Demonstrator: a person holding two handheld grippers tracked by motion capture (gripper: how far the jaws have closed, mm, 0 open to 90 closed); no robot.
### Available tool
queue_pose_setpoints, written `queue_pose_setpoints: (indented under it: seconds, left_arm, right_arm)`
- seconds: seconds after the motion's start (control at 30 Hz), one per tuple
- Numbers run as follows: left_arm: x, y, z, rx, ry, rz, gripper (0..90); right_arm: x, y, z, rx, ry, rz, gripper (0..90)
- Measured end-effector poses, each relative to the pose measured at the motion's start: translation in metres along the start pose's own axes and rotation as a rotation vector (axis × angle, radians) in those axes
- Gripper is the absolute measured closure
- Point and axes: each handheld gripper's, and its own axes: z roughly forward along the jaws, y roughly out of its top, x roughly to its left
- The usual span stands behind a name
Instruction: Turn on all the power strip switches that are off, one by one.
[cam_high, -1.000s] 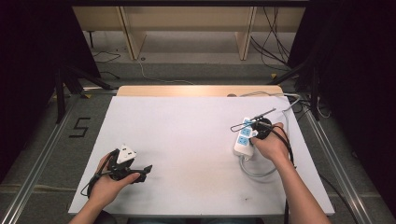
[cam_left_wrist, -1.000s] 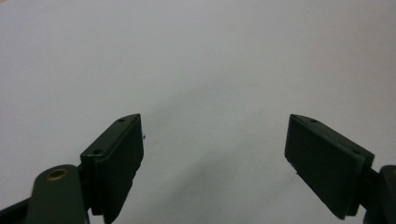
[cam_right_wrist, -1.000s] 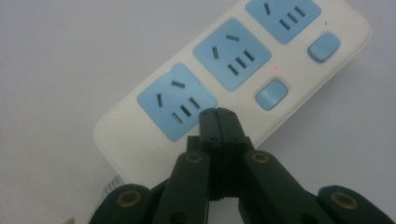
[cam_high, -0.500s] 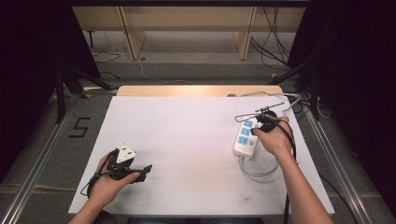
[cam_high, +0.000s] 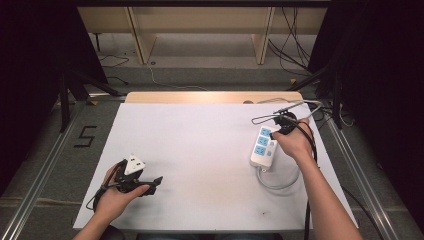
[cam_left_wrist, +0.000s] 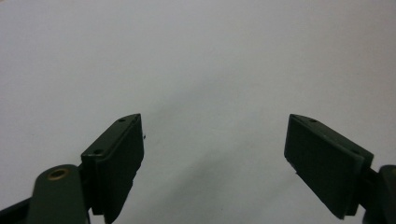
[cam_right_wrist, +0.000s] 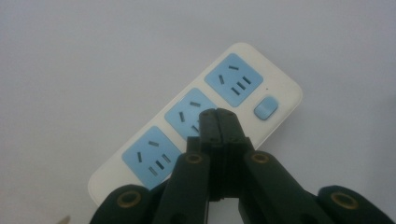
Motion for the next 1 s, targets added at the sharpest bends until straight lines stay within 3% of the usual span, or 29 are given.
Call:
queue_pose_setpoints:
  seconds: [1.0]
  left_arm:
    - [0.000,-0.001,0.001,0.002,0.000,0.003,20.4]
  right_arm:
    - [-0.016,0.021,0.007,0.022,-0.032,0.026,90.0]
